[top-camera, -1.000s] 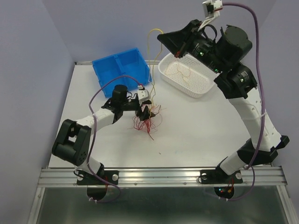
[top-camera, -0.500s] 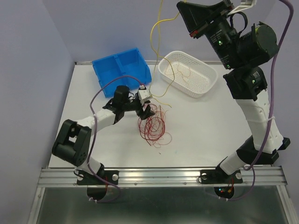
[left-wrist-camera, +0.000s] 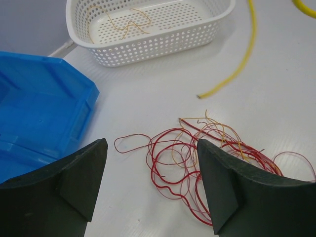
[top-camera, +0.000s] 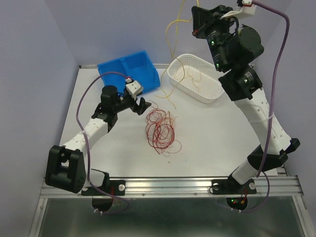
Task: Untangle the cables
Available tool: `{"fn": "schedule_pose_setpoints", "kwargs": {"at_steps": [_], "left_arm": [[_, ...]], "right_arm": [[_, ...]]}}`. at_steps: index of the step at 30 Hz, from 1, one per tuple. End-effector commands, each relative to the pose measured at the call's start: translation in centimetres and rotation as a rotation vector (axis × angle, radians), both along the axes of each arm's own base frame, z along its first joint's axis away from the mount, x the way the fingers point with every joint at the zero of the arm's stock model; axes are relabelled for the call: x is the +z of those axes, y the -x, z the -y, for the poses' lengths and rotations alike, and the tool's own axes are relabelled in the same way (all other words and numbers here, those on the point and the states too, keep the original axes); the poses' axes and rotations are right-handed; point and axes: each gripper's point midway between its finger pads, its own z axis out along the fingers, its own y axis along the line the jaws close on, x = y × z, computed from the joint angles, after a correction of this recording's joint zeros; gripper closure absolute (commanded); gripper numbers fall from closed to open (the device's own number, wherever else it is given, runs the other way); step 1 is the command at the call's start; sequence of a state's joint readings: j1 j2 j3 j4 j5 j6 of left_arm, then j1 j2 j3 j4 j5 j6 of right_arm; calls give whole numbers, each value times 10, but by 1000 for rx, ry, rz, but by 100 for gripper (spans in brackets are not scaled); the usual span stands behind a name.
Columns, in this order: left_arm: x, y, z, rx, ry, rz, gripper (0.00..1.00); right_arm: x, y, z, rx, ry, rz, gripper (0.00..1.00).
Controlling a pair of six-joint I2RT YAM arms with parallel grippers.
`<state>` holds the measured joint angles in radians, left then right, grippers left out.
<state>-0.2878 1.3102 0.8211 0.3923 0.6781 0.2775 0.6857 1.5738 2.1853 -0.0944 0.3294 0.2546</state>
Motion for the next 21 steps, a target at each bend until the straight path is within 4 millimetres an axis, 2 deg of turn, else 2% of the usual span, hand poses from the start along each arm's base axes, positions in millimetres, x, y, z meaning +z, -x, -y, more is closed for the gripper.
{"fn": "schedule_pose_setpoints", "kwargs": {"at_steps": [1, 2, 3, 6, 7, 8, 9, 12, 13, 17, 18, 19, 20, 21], "left_arm": [[5, 1, -2, 12, 21, 13, 15], [4, 0, -4, 18, 20, 12, 15], [4, 0, -4, 16, 18, 14, 16], [3, 0, -5, 18, 13, 17, 16], [3, 0, -5, 16, 11, 19, 15], [2, 0, -5, 17, 9, 18, 16], [1, 0, -4, 10, 9, 16, 16], [-1, 0, -3, 7, 8, 11, 15], [-2, 0, -3, 6, 7, 11, 16], [-3, -1, -4, 9, 3, 9, 15], [-3, -1, -4, 7, 3, 10, 16], [-3, -1, -5, 10, 3, 11, 16], [-3, -1, -5, 7, 2, 13, 15], [-1, -1, -5, 8, 3, 17, 16]], "right_arm": [[-1, -31, 23, -212, 2, 0, 99], [4, -33, 27, -228, -7, 13, 99], [-5, -48, 28, -256, 6, -3, 99], [-7, -66, 38, -294, -7, -2, 100], [-15, -83, 43, -297, -5, -13, 99], [-19, -92, 52, -315, -18, -23, 99], [-30, -112, 67, -337, -46, -47, 99], [-47, -139, 85, -347, -69, -77, 99], [-54, -151, 99, -365, -84, -91, 100], [-104, -197, 122, -408, -73, -181, 99], [-114, -205, 124, -393, -85, -199, 99], [-124, -214, 137, -409, -90, -216, 99], [-141, -222, 142, -415, -84, -251, 99], [-150, -226, 147, -423, -88, -268, 100]]}}
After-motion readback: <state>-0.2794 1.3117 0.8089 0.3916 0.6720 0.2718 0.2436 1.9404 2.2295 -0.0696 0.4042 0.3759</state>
